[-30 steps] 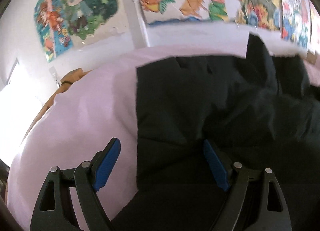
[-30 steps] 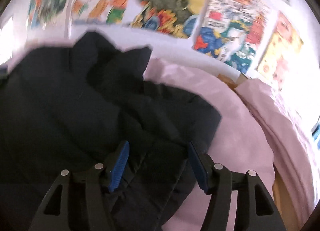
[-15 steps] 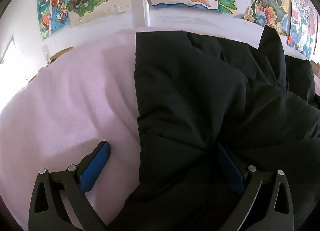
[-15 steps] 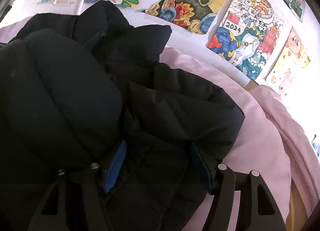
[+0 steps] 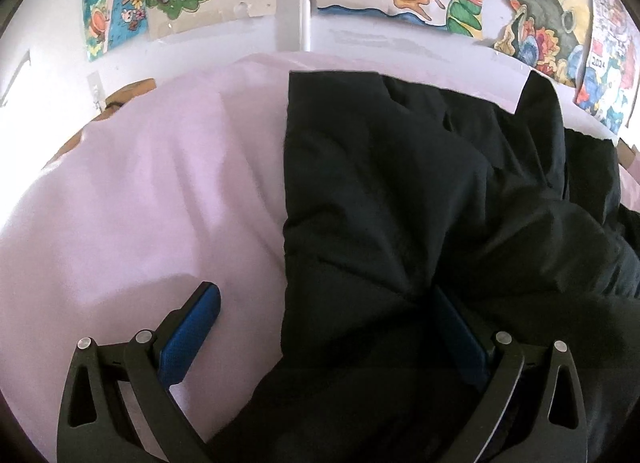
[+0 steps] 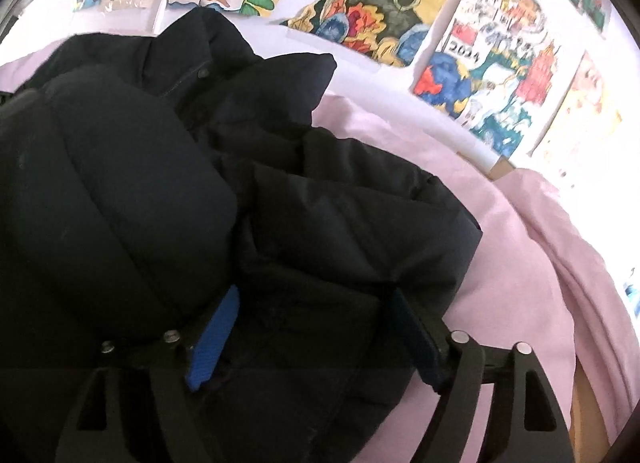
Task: Fold large clothes
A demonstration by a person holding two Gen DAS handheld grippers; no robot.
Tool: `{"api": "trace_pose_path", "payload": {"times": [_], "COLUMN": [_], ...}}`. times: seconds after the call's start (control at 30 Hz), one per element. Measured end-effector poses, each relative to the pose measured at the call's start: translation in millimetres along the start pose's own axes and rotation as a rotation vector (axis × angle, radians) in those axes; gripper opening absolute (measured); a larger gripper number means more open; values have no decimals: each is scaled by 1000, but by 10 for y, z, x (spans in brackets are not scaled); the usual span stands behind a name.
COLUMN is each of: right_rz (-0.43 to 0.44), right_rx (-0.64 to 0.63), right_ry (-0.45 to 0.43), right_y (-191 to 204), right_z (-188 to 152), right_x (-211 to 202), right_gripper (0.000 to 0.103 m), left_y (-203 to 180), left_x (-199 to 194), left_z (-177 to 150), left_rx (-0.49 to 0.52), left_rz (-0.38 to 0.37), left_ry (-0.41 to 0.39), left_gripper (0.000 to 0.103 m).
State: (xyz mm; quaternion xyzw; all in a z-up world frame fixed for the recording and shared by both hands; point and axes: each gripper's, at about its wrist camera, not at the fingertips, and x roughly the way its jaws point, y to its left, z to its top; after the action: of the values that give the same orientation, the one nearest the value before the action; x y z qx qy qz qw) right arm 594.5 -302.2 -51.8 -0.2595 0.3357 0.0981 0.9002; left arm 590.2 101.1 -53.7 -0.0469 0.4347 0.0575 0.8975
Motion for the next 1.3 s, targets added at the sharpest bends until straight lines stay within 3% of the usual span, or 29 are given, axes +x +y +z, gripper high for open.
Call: {"api": "trace_pose_path", "payload": {"times": [0.1, 0.13, 0.2, 0.33, 0.57, 0.7, 0.77, 0.87, 0.93, 1.0, 1.03, 1.1, 1.2, 1.3], "right_rz": [90, 106, 114, 220, 512, 540, 519, 496, 501, 495, 499, 510, 517, 517], "right_rx": [34, 48, 70, 185, 512, 628, 646, 645, 653, 651, 653, 659, 656, 639], "right_ry": [20, -5, -63, -128, -68, -82, -81, -92, -115, -136, -147, -165, -180, -193], "right_y": [-182, -254, -355, -537, -730, -754, -689, -612, -579, -567, -571, -578, -576, -576], "right_z": [96, 160, 288, 683, 1268, 1298, 1298, 1270, 1228, 1203, 1186, 1160, 1156, 1159], "right_x": [-139, -225, -360, -439, 207, 600, 791, 940, 976, 981, 980, 966, 917, 802], "right_gripper": [80, 80, 91, 91, 91, 91, 83, 56, 52, 45, 42, 34, 28, 25], "left_y": [-73, -109, -211, -546, -1069, -1216, -1252, -1278, -1312, -1305, -1294, -1301, -1379, -1370], "left_x": [-252, -339, -449, -507, -140, 247, 387, 594, 661, 699, 704, 677, 550, 355], "left_z": [97, 137, 247, 601, 1255, 1476, 1509, 1487, 1463, 1452, 1455, 1458, 1436, 1390], "left_rx": [32, 42, 58, 68, 62, 4, -38, -84, -88, -91, -97, -92, -54, -44], "left_rz": [-86, -117, -162, -233, -286, -316, -340, -370, -369, -371, -391, -399, -389, -390], "left_ry": [-47, -78, -112, -104, -77, -50, -40, -33, -25, -40, -44, -52, -78, -101], "left_gripper": [101, 101, 101, 101, 101, 101, 101, 98, 88, 57, 51, 24, 12, 9]}}
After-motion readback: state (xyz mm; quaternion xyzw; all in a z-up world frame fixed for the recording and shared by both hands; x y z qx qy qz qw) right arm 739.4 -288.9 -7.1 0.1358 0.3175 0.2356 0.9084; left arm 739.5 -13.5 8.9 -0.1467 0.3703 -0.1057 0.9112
